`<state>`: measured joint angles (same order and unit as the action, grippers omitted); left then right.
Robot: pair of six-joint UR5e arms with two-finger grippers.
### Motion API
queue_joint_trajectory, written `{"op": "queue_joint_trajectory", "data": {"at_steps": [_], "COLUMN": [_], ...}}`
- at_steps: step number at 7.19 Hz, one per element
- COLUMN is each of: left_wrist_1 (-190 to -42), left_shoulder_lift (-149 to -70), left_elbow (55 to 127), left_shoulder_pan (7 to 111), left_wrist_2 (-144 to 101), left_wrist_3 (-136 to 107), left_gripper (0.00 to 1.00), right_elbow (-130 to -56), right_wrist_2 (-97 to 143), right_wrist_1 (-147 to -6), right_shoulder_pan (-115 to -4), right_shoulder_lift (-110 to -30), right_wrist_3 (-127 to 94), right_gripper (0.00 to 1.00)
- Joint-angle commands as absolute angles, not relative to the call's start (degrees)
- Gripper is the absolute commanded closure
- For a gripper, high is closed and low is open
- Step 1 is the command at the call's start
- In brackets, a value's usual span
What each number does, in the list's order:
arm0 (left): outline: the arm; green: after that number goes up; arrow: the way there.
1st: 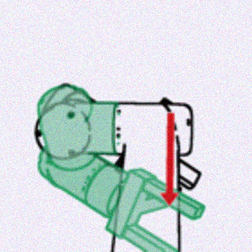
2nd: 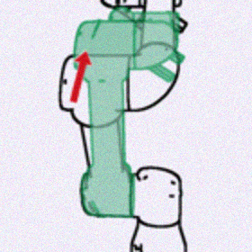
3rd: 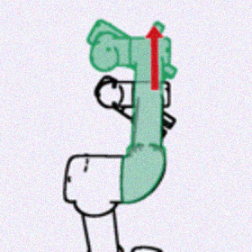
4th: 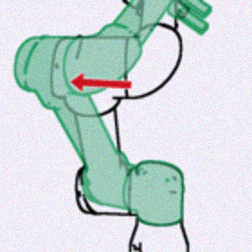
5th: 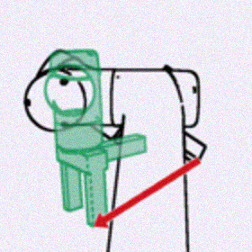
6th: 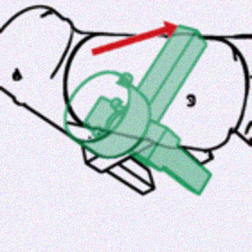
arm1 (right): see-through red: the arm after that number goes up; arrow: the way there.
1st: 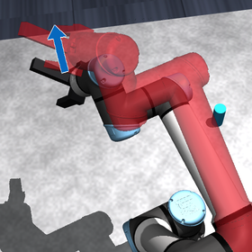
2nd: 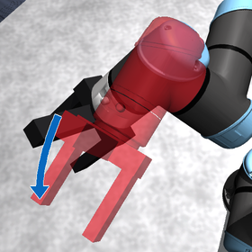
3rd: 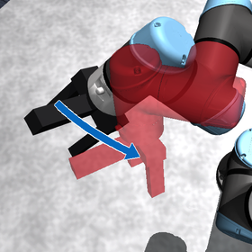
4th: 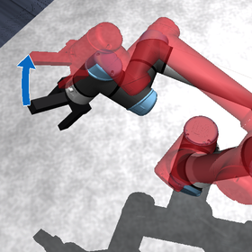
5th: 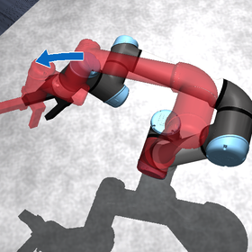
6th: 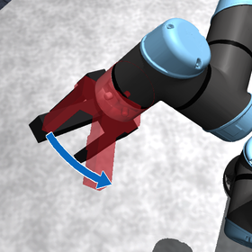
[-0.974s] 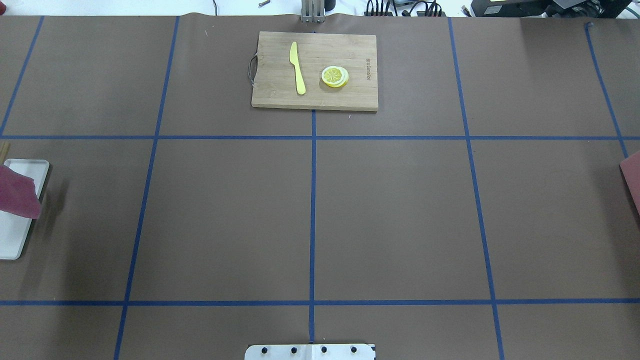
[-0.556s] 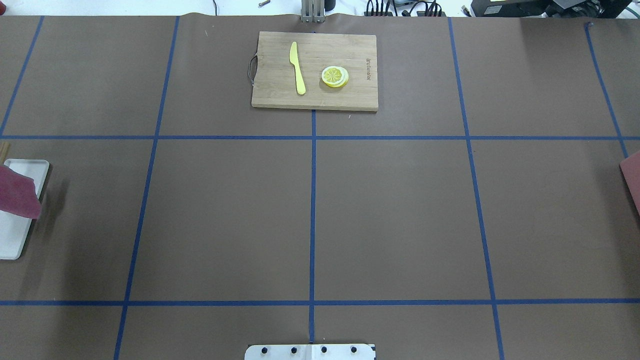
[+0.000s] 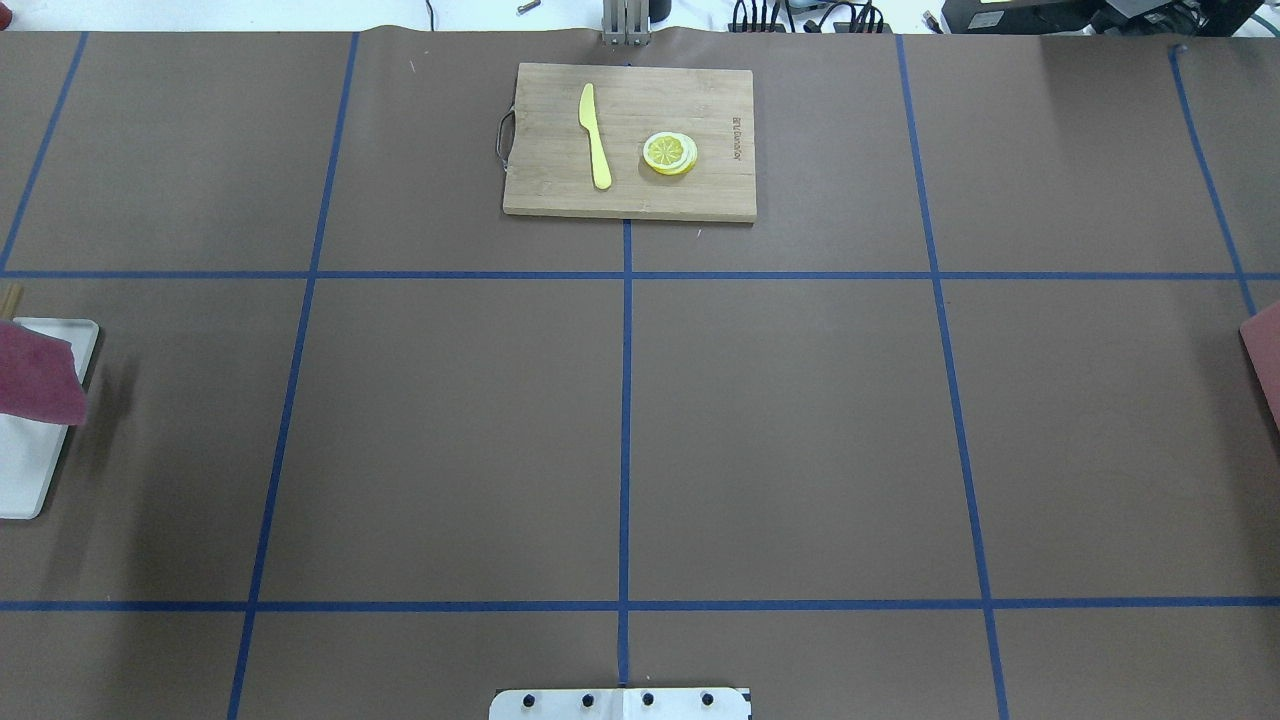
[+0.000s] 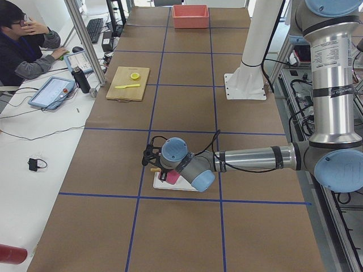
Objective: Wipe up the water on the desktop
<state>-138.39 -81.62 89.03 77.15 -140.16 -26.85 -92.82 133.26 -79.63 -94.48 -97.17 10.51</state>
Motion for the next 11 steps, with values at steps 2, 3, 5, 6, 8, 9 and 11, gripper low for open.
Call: {"op": "queue_joint_trajectory", "data": {"at_steps": [2, 3, 5, 6, 8, 9, 11], "left_wrist_1": [-137.3, -136.8, -135.6, -135.4, -135.5, -135.6, -136.1], "left_shoulder_lift": [-82.3, -82.5, -84.3, -85.1, -87.0, -89.3, -94.2], "left_elbow": [90.9, 91.1, 92.5, 94.6, 97.3, 98.0, 98.4], "left_shoulder_pan": [77.3, 77.8, 77.9, 77.8, 77.3, 77.3, 76.0], "left_wrist_2": [-142.2, -144.4, -144.7, -144.7, -145.5, -148.9, -151.7], "left_wrist_3": [-27.2, -27.4, -31.2, -36.3, -45.5, -50.1, -57.4], "left_gripper": [1.0, 1.0, 1.0, 1.0, 1.0, 1.0, 1.0], "right_elbow": [-92.9, -93.0, -93.9, -93.8, -93.8, -94.2, -99.5], "right_wrist_2": [133.3, 133.4, 133.6, 134.9, 142.0, 145.3, 146.2], "right_wrist_1": [-79.6, -79.6, -79.6, -79.6, -79.2, -79.1, -79.3], "right_shoulder_pan": [-94.5, -94.5, -94.5, -94.5, -93.6, -92.5, -89.2], "right_shoulder_lift": [-97.0, -97.0, -96.7, -95.3, -92.9, -91.9, -91.5], "right_wrist_3": [10.3, 10.3, 9.9, 8.4, 6.3, 2.4, -8.1], "right_gripper": [0.0, 0.0, 0.0, 0.0, 0.0, 0.0, 0.0]}}
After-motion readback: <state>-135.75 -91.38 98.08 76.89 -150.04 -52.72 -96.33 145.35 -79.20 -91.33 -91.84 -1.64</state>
